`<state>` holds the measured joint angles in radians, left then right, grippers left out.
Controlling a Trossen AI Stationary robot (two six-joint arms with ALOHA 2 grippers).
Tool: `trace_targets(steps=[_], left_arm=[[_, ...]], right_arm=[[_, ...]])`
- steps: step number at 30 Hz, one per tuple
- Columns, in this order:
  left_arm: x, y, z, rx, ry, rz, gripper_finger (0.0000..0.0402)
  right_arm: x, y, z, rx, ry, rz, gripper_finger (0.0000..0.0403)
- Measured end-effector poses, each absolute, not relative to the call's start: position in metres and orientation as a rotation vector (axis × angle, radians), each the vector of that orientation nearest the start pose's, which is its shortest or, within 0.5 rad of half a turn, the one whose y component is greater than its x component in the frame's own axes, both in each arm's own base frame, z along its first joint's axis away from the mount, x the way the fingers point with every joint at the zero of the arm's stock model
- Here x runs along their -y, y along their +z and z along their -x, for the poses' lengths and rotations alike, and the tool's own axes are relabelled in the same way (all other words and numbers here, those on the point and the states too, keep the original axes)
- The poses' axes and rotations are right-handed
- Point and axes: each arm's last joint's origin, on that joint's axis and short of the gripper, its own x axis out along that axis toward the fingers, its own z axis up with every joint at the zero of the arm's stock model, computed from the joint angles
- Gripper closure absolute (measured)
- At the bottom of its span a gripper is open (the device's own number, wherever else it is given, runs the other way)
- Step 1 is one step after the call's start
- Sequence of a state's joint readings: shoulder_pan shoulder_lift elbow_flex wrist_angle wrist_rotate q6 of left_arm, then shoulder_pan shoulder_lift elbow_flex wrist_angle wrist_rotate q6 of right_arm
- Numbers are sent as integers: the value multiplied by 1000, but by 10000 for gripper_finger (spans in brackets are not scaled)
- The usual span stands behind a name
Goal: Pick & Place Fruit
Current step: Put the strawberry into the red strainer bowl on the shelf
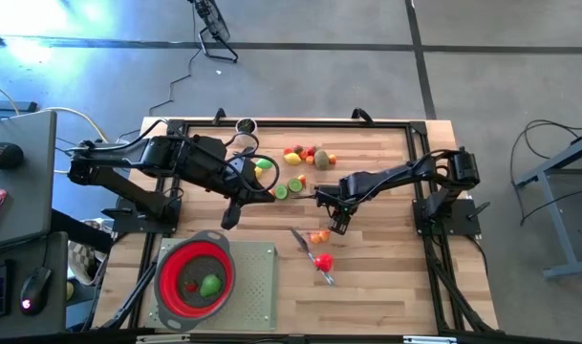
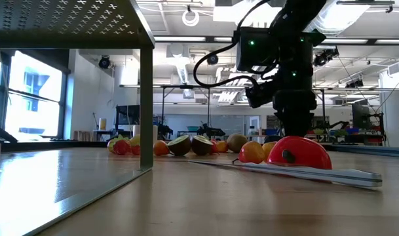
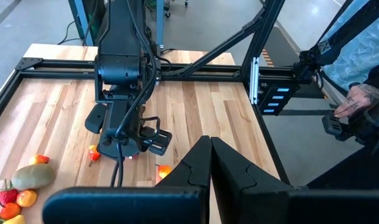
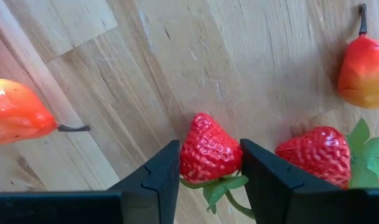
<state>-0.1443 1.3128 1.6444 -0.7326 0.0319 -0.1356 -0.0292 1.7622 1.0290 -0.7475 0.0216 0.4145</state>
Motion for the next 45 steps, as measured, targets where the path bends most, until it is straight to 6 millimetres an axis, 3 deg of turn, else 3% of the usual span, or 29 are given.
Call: trace_targets(steps=[45], left_arm=[[37,457,-251,-414,-146,110,398]], right_arm=[[8,147,-302,-1453,-295,-387,264]])
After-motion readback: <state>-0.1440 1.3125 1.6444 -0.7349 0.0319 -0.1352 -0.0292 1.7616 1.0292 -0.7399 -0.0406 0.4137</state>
